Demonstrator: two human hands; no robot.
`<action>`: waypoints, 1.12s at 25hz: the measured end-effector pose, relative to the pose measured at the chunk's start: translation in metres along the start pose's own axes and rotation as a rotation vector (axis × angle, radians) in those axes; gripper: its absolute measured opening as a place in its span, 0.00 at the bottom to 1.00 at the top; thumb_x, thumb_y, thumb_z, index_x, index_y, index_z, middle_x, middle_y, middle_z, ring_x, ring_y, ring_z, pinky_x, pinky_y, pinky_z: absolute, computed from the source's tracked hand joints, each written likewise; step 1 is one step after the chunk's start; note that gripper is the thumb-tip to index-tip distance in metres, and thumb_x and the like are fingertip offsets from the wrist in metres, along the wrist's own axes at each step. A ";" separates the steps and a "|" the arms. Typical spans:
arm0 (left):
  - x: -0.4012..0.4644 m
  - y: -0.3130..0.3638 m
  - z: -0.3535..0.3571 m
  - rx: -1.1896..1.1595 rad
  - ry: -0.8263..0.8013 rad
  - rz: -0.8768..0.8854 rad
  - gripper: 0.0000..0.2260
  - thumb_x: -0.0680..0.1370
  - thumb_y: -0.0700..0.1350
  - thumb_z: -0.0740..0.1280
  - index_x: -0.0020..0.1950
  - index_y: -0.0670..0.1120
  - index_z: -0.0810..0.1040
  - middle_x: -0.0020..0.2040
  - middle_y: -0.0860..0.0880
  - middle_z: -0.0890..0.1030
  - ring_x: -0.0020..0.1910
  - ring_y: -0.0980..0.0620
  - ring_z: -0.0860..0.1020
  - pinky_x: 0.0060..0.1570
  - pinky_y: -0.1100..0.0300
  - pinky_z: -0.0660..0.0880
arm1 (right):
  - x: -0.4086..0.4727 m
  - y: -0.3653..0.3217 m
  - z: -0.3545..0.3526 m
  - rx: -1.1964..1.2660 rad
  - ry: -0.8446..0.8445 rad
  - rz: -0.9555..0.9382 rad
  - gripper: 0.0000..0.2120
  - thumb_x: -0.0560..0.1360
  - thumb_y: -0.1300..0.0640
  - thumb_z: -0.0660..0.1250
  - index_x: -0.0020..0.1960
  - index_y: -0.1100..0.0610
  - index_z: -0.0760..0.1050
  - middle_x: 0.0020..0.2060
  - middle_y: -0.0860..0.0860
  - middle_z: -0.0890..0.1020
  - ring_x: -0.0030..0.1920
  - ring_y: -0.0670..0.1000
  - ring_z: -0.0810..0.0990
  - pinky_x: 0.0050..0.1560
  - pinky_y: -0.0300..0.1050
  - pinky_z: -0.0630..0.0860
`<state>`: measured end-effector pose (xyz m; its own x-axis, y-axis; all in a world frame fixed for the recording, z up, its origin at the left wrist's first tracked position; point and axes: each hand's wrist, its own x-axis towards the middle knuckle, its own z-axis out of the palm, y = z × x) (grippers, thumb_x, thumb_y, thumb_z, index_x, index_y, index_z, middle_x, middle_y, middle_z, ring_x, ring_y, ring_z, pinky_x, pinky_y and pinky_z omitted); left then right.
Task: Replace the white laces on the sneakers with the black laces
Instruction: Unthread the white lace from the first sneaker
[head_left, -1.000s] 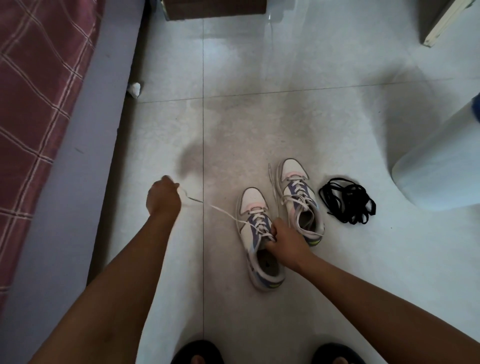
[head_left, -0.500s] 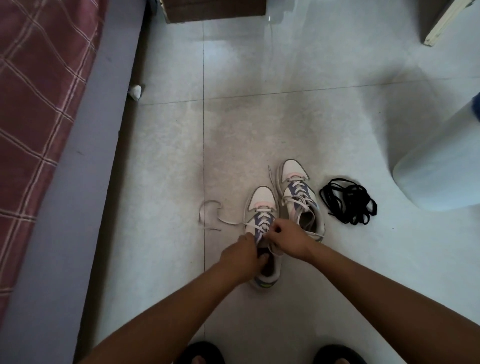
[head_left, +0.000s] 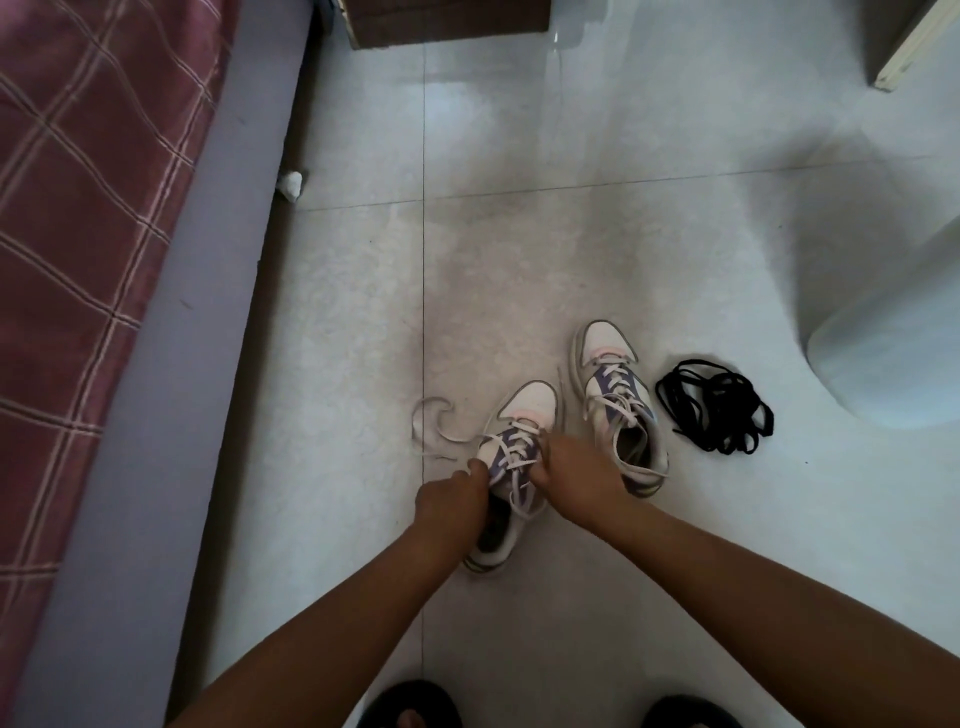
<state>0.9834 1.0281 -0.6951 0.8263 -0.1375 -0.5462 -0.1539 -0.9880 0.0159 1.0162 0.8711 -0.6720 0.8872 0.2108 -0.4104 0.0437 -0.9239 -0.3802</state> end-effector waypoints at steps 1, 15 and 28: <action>0.000 -0.001 0.001 -0.010 0.009 0.001 0.21 0.81 0.45 0.58 0.72 0.43 0.58 0.57 0.45 0.78 0.49 0.46 0.80 0.45 0.56 0.74 | 0.001 -0.002 0.006 0.231 -0.164 0.121 0.09 0.76 0.52 0.61 0.40 0.54 0.72 0.40 0.56 0.77 0.44 0.55 0.76 0.42 0.43 0.68; 0.003 0.001 0.007 -0.048 -0.025 -0.039 0.20 0.81 0.45 0.59 0.70 0.43 0.59 0.54 0.45 0.78 0.46 0.46 0.80 0.39 0.58 0.72 | 0.003 -0.010 -0.004 0.520 -0.373 0.276 0.21 0.79 0.45 0.58 0.37 0.59 0.74 0.33 0.57 0.78 0.29 0.52 0.75 0.27 0.38 0.69; 0.002 0.001 0.007 -0.060 -0.025 -0.062 0.19 0.81 0.43 0.58 0.70 0.40 0.59 0.55 0.44 0.78 0.48 0.45 0.80 0.43 0.57 0.72 | 0.007 -0.007 -0.013 0.605 -0.263 0.391 0.26 0.77 0.39 0.58 0.38 0.62 0.71 0.33 0.60 0.79 0.26 0.54 0.74 0.27 0.40 0.70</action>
<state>0.9811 1.0272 -0.7026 0.8196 -0.0745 -0.5681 -0.0691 -0.9971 0.0312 1.0285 0.8745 -0.6613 0.6449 0.0438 -0.7630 -0.5769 -0.6269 -0.5236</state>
